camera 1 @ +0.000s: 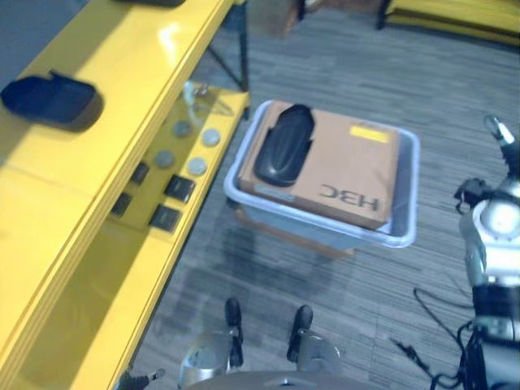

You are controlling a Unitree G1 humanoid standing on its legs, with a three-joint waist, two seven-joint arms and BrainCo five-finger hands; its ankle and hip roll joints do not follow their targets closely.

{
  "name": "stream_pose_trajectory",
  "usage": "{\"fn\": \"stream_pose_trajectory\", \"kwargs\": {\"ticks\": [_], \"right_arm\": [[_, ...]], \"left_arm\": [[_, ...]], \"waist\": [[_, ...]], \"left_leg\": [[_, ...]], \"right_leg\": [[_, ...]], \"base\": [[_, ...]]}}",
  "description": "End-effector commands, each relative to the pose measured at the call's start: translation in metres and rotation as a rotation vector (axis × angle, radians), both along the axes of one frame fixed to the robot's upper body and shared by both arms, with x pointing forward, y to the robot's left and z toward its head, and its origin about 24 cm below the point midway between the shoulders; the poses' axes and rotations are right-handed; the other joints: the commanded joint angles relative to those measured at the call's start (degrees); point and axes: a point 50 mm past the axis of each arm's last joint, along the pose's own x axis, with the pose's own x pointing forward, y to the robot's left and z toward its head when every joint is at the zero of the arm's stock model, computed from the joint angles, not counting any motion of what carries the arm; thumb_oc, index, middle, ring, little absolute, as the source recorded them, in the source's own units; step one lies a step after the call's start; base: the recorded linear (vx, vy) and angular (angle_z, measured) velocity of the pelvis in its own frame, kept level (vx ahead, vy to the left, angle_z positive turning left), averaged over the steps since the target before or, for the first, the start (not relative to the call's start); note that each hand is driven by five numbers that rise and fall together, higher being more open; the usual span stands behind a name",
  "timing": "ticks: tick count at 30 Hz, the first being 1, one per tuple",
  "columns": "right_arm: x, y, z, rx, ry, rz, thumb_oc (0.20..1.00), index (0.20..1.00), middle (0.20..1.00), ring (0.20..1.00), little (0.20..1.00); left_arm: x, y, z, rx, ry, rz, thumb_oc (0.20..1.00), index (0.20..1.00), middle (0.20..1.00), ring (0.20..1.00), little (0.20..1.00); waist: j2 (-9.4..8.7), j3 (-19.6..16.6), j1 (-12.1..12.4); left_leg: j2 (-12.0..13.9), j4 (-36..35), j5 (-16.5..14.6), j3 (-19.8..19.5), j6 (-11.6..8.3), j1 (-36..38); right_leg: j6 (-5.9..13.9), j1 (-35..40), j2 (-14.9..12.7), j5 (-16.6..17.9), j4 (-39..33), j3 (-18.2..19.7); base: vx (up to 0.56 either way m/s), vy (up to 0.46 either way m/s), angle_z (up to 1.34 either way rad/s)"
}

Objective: Move parts from the plastic box to the shelf.

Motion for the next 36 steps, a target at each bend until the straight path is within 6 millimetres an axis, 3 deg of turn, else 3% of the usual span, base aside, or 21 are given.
{"fn": "stream_pose_trajectory", "kwargs": {"ticks": [1, 2, 5, 15, 24, 36], "right_arm": [[0.0, -0.004, -0.007, -0.003, 0.047, -0.045, 1.0, 1.0, 1.0, 1.0, 1.0], [0.009, -0.015, -0.005, 0.059, 0.041, -0.092, 1.0, 1.0, 1.0, 1.0, 1.0], [0.015, -0.02, -0.006, 0.088, 0.049, -0.102, 1.0, 1.0, 1.0, 1.0, 1.0], [0.049, -0.01, -0.012, 0.106, 0.174, -0.047, 1.0, 1.0, 1.0, 1.0, 1.0], [0.058, -0.001, -0.033, 0.125, 0.298, -0.06, 1.0, 1.0, 1.0, 1.0, 1.0], [0.044, -0.017, -0.073, 0.192, 0.44, -0.206, 1.0, 1.0, 1.0, 1.0, 1.0]], "left_arm": [[0.0, 0.009, 0.003, 0.014, 0.006, -0.032, 1.0, 1.0, 1.0, 1.0, 1.0], [0.006, 0.009, 0.004, 0.011, -0.013, -0.05, 1.0, 1.0, 1.0, 1.0, 1.0], [0.008, 0.008, 0.004, 0.011, -0.016, -0.075, 1.0, 1.0, 1.0, 1.0, 1.0], [0.007, 0.004, 0.002, -0.022, 0.001, -0.141, 1.0, 1.0, 1.0, 1.0, 1.0], [0.012, -0.003, 0.003, -0.047, -0.07, -0.126, 1.0, 1.0, 1.0, 1.0, 1.0], [0.022, -0.011, 0.003, -0.087, -0.125, -0.13, 1.0, 1.0, 1.0, 1.0, 1.0]], "waist": [[-0.3, -1.08, 0.13], [0.29, 0.34, 2.39], [0.66, 0.99, 3.74], [2.39, 3.91, 8.94], [2.82, 4.72, 9.96], [2.92, 6.1, 9.92]], "left_leg": [[5.15, 3.01, -0.54, -4.67, -4.12, -5.07], [4.59, 4.84, -0.56, -5.89, -4.13, -7.74], [4.03, 6.12, -0.83, -6.77, -4.04, -9.14], [1.72, 9.3, -2.07, -10.08, -4.2, -13.76], [0.74, 10.33, -2.68, -10.3, -3.9, -14.55], [0.36, 10.97, -3.17, -10.13, -3.52, -15.61]], "right_leg": [[4.26, 0.78, -3.31, -2.02, 0.94, -0.12], [4.1, -0.54, -4.18, -2.26, 2.35, -1.29], [3.95, -1.04, -4.79, -2.53, 3.17, -2.03], [4.18, -3.94, -7.07, -4.79, 6.84, -3.27], [4.19, -5.18, -8.0, -5.21, 8.15, -2.96], [4.34, -7.1, -8.21, -5.2, 9.27, -1.94]], "base": [[-0.13, 0.178, 0.58], [-0.05, 0.068, 0.44], [-0.02, 0.062, 0.24], [0.02, 0.066, 0.23], [0.02, 0.04, 0.08], [0.0, 0.001, 0.01]]}}
